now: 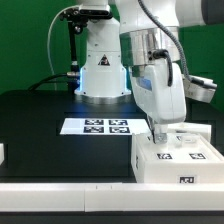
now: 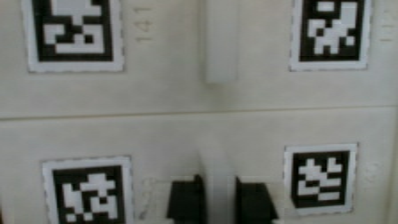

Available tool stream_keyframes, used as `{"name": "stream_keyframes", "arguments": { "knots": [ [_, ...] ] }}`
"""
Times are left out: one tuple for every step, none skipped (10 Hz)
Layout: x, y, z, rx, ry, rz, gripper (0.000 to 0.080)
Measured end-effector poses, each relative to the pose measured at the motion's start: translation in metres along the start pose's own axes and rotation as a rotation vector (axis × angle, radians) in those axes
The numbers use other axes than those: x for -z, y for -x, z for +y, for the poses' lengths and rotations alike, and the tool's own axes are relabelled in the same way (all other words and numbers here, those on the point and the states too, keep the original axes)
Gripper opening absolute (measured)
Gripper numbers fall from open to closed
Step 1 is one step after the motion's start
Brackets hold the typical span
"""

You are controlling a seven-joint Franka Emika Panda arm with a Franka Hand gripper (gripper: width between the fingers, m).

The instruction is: Assemble cabinet

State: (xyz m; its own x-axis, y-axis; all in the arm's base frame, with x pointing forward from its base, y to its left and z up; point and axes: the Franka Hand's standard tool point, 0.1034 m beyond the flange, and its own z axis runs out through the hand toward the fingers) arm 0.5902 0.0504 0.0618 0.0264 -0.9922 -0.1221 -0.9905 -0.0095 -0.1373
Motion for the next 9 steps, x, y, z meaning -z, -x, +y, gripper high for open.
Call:
{"name": "stream_keyframes", "arguments": {
  "knots": [
    [-0.0002,-0.0001,0.0001,0.0,0.0,0.0,0.0142],
    [-0.0004,-0.0002,0.0002,0.001,0.001,0.001,0.0317],
    [-0.0005,-0.0003,0.0003,0.001,0.001,0.001,0.0491],
    [-0.0006,-0.0004,0.0004,0.001,0.001,0.001,0.0491],
    [-0.0008,-0.0005,0.0005,0.001,0.001,0.001,0.0665],
    [-0.0009,-0.0006,0.0005,0.001,0.002,0.002,0.0768],
    [-0.0008,-0.0006,0.0005,0.001,0.001,0.002,0.0768],
    [-0.0008,-0.0007,0.0004,0.001,0.001,0.002,0.0792],
    [-0.0008,-0.0007,0.0004,0.001,0.001,0.002,0.0792]
  ]
}}
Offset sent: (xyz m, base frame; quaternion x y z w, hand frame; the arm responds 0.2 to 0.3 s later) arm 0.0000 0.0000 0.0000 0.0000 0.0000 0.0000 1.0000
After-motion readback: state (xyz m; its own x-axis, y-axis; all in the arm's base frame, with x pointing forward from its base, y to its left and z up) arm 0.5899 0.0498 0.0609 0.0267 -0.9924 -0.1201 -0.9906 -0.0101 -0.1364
